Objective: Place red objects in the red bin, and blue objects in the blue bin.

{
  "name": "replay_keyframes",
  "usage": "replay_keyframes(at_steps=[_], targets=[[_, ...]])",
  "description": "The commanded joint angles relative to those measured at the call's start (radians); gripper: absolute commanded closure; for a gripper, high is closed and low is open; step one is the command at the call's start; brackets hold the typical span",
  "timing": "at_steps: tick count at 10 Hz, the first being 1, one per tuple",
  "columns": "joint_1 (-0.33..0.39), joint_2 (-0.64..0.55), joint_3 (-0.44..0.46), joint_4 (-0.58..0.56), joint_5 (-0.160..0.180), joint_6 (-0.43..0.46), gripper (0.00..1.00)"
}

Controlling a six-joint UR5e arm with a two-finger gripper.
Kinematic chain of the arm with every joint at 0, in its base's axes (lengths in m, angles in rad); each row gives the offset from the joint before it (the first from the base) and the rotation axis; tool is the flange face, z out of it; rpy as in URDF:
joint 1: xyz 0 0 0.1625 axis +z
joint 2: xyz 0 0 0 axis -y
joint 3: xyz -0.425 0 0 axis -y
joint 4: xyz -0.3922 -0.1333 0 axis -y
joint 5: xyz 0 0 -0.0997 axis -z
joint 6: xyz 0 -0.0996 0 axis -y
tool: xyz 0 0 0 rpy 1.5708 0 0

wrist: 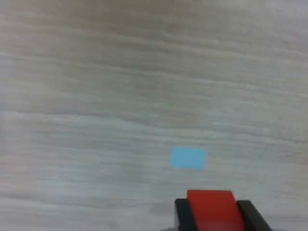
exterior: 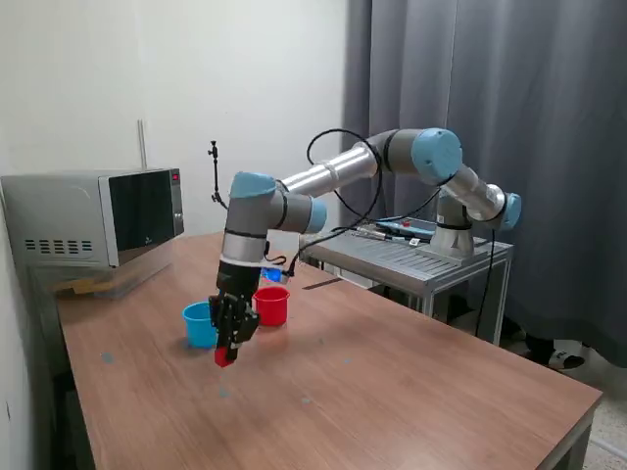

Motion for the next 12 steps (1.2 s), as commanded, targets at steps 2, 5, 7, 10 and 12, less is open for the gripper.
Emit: replay_keyframes(at_steps=[2,5,7,10,12], targets=[[-0.019,-0.167,0.230,-0.004,-0.090,0.010,1.00],[-0.047,-0.306,0.397,0.021,-0.190,0.100,1.00],[-0.123,-0.460,0.587,0.026,-0.198,0.155,1.00],[-0.210,-0.566,0.753,0.023,-0.189,0.207,1.00],[-0.207,-0.574,0.812,0.016,-0.180,0.214,1.00]])
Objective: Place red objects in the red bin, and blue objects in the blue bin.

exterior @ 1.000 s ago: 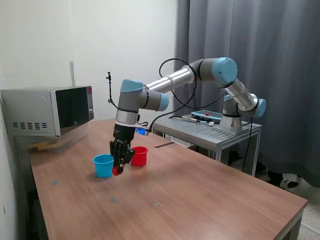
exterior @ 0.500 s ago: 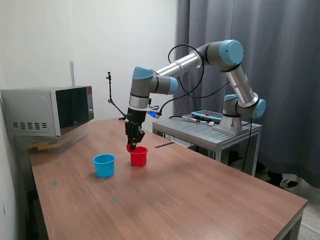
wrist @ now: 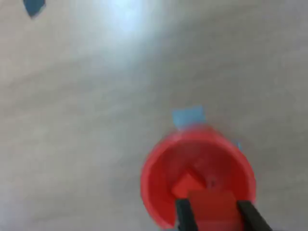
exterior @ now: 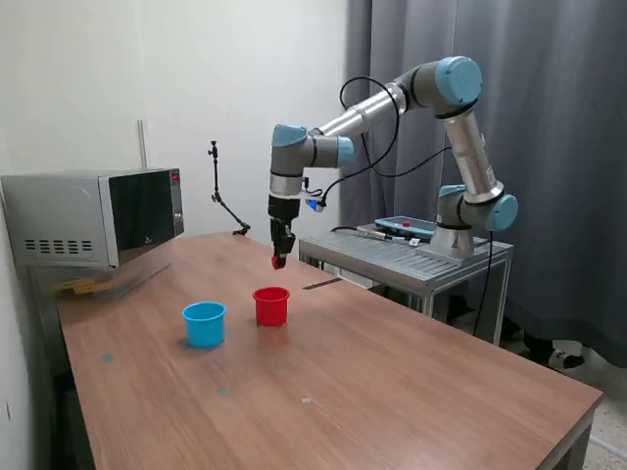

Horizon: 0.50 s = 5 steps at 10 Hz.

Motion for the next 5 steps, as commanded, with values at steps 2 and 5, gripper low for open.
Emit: replay_keyframes(at_steps=[2,5], targets=[[0.001,-0.019,0.084,-0.020,0.013,0.033,1.00],[0.007,-0.017,0.078,-0.026,0.014,0.033,1.00]])
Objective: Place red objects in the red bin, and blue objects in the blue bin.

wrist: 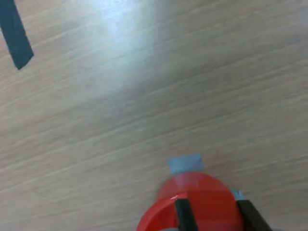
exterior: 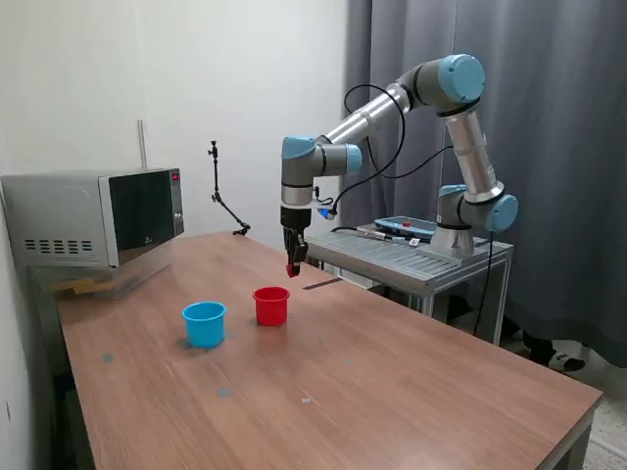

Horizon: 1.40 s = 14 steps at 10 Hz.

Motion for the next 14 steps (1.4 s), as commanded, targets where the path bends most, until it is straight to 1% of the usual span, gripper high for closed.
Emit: replay_keyframes(at_steps=[1,2,4,5,10,14], targets=[[0.004,0.005,-0.007,-0.002,0.002,0.001,1.00],[0.004,0.022,-0.011,-0.008,0.008,0.001,1.00],[0.003,0.069,-0.020,-0.025,0.008,0.001,1.00],[0.001,0.076,-0.046,-0.025,0.008,0.000,1.00],[-0.010,0.080,-0.071,-0.054,0.008,-0.017,1.00],[-0.010,0.080,-0.070,-0.072,0.008,-0.019,1.00]])
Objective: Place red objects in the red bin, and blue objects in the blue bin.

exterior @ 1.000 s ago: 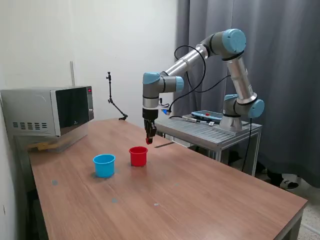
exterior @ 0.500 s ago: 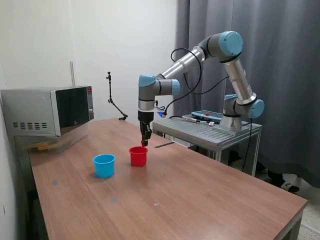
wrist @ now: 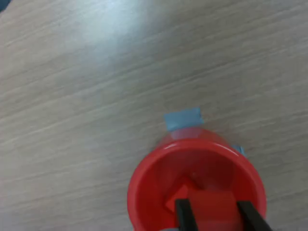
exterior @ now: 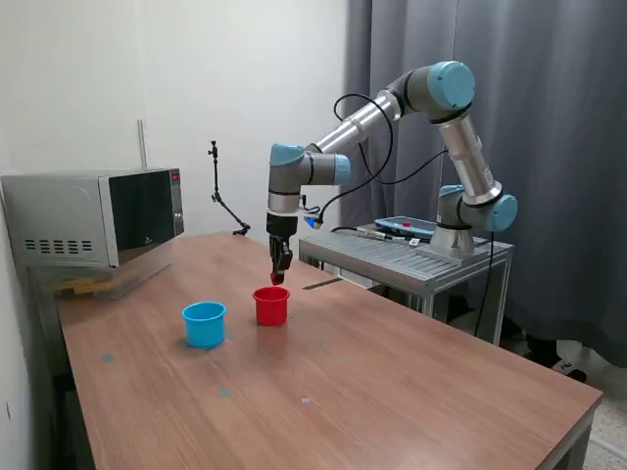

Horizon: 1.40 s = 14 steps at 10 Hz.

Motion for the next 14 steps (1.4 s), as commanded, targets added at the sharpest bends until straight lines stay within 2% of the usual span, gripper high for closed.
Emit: replay_keyframes(at_steps=[1,2,9,11,12,13,14], targets=[[0.000,0.002,0.000,-0.007,0.000,-0.002,1.00],[0.000,0.002,0.002,-0.007,0.000,-0.004,0.00],[0.014,-0.012,0.005,-0.002,0.002,-0.007,0.00],[0.059,-0.117,0.000,0.059,0.000,-0.074,0.00],[0.089,-0.186,0.005,0.156,0.009,-0.109,0.00],[0.098,-0.281,0.011,0.299,0.116,-0.190,0.00],[0.103,-0.343,0.014,0.384,0.197,-0.247,0.00]])
